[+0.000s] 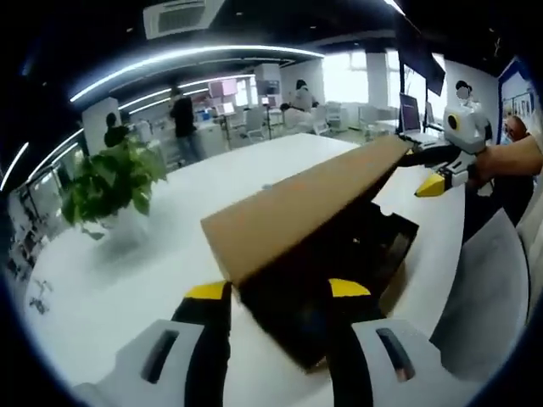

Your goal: Operate the shoe box by opening the lid, removing the specified soft item, and placing it in the target area until the item is outside and the box remains undamaged.

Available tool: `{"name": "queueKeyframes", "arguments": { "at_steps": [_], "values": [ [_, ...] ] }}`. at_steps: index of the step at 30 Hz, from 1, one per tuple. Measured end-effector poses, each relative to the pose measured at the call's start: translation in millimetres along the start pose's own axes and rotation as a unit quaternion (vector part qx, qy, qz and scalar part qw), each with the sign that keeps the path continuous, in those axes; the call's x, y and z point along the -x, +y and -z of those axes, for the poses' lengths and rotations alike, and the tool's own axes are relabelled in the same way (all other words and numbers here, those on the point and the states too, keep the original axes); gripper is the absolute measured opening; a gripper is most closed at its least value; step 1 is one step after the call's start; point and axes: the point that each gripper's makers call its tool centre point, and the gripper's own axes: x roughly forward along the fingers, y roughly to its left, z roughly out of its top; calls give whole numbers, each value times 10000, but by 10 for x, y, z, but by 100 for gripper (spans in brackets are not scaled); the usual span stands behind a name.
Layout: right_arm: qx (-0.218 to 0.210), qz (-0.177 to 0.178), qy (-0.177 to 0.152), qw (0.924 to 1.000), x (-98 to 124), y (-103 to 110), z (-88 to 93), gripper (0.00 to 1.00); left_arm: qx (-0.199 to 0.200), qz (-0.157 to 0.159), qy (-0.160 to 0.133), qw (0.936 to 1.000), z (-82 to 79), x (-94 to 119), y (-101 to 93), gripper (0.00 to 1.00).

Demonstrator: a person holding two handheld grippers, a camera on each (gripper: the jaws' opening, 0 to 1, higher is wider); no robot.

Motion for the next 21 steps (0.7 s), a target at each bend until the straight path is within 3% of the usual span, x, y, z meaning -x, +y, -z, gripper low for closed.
{"name": "queueKeyframes", "arguments": {
  "at_steps": [15, 21],
  "values": [
    [94, 112, -61, 9999, -111, -183, -143, 49, -37, -646, -142, 9978, -188, -100, 374, 10],
    [89, 152, -74, 9998, -156, -256, -192, 48, -29, -797, -194, 9966, -242, -137, 456, 6]
  ]
}}
